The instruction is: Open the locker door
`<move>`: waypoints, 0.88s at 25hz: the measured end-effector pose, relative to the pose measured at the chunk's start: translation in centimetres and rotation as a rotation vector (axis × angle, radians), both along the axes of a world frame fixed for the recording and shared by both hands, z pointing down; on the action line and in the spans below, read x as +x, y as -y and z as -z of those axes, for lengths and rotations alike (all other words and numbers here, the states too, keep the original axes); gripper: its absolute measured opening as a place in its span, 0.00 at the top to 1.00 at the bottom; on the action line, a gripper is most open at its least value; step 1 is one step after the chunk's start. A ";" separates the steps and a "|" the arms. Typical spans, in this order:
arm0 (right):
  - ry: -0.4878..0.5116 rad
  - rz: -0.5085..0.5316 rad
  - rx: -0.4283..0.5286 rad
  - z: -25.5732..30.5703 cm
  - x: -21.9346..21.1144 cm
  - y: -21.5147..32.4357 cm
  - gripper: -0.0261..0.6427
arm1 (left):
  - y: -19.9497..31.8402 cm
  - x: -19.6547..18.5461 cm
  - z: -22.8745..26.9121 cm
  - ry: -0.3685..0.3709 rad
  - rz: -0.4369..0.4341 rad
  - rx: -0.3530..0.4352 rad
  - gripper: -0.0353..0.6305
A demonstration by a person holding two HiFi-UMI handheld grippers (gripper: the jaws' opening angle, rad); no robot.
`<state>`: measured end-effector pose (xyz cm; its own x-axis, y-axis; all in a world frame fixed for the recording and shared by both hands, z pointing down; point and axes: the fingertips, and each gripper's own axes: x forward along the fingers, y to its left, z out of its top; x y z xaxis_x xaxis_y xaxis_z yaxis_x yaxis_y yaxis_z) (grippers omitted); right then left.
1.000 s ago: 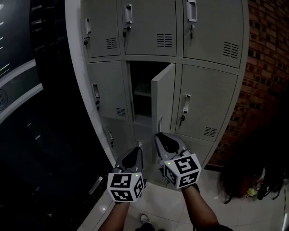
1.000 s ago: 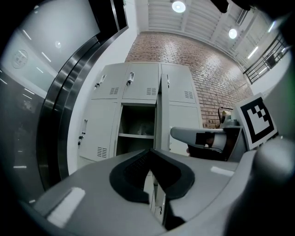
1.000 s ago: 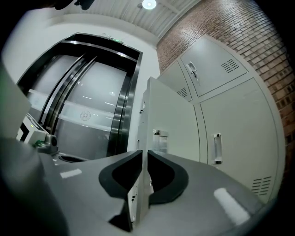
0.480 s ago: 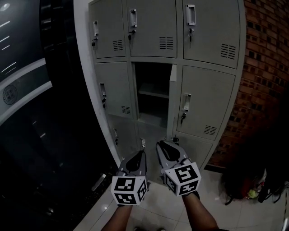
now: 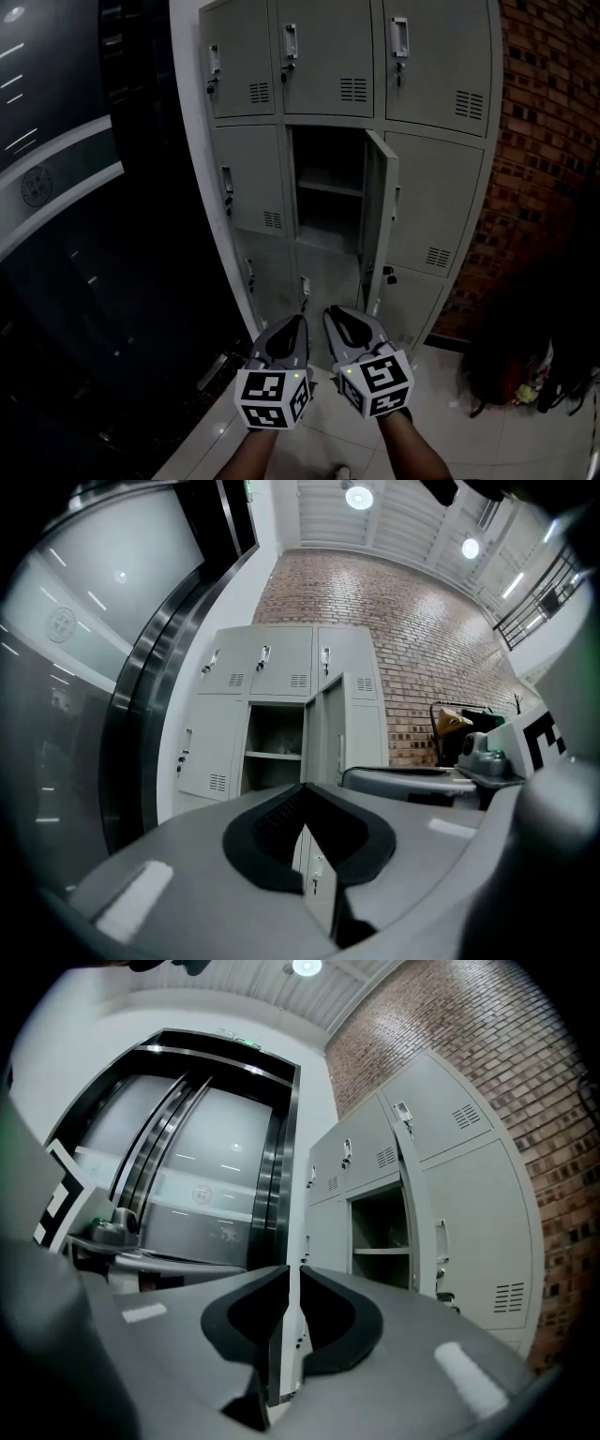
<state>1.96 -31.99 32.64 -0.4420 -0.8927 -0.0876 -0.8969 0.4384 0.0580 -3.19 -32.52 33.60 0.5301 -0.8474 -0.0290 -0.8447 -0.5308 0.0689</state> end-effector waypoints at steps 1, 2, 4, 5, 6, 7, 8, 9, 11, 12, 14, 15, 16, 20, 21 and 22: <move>0.003 -0.002 -0.002 -0.2 -0.4 -0.8 0.91 | -0.9 -0.3 -0.1 0.002 -0.006 0.000 0.94; 0.006 -0.006 -0.004 -0.3 -0.9 -1.7 0.91 | -1.9 -0.6 -0.2 0.003 -0.013 -0.001 0.94; 0.011 -0.013 -0.002 -0.3 -1.7 -3.6 0.91 | -4.0 -1.4 -0.3 0.004 -0.023 -0.001 0.94; 0.013 -0.015 -0.002 -0.4 -2.2 -4.6 0.91 | -5.0 -1.8 -0.4 0.005 -0.026 -0.001 0.94; 0.013 -0.018 -0.003 -0.4 -2.6 -5.7 0.91 | -6.0 -2.2 -0.5 0.006 -0.029 -0.003 0.94; 0.013 -0.021 -0.006 -0.5 -3.0 -6.8 0.92 | -7.1 -2.5 -0.6 0.007 -0.033 -0.005 0.94; 0.011 -0.026 -0.010 -0.7 -3.3 -8.0 0.91 | -8.2 -2.7 -0.6 0.007 -0.038 -0.005 0.94; 0.011 -0.032 -0.014 -0.9 -3.5 -9.1 0.91 | -9.3 -2.9 -0.7 0.006 -0.043 -0.004 0.94; 0.013 -0.048 -0.022 -1.3 -3.8 -11.4 0.92 | -11.6 -3.2 -0.7 0.004 -0.054 -0.003 0.94; 0.013 -0.056 -0.026 -1.5 -4.0 -12.5 0.92 | -12.6 -3.4 -0.8 0.002 -0.060 -0.004 0.94; 0.010 -0.071 -0.032 -2.0 -4.4 -14.6 0.93 | -14.7 -3.7 -1.0 0.000 -0.075 -0.005 0.94; 0.008 -0.078 -0.033 -2.1 -4.6 -15.6 0.93 | -15.7 -3.9 -1.2 0.000 -0.083 -0.007 0.94; 0.007 -0.085 -0.033 -2.2 -4.9 -16.7 0.93 | -16.7 -4.0 -1.3 0.000 -0.090 -0.009 0.94; -0.004 -0.100 -0.031 -2.3 -5.9 -20.5 0.96 | -20.3 -4.5 -1.7 -0.005 -0.103 -0.009 0.94; -0.010 -0.101 -0.032 -2.5 -6.2 -21.4 0.96 | -21.0 -4.6 -1.7 -0.009 -0.104 -0.008 0.94; -0.014 -0.104 -0.034 -2.7 -6.3 -22.2 0.96 | -21.7 -4.6 -1.7 -0.013 -0.106 -0.008 0.94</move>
<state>-4.35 -9.79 35.30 -0.3480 -0.9361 -0.0508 -0.9368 0.3452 0.0577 -7.82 -10.79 35.34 0.6164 -0.7869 -0.0297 -0.7829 -0.6164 0.0847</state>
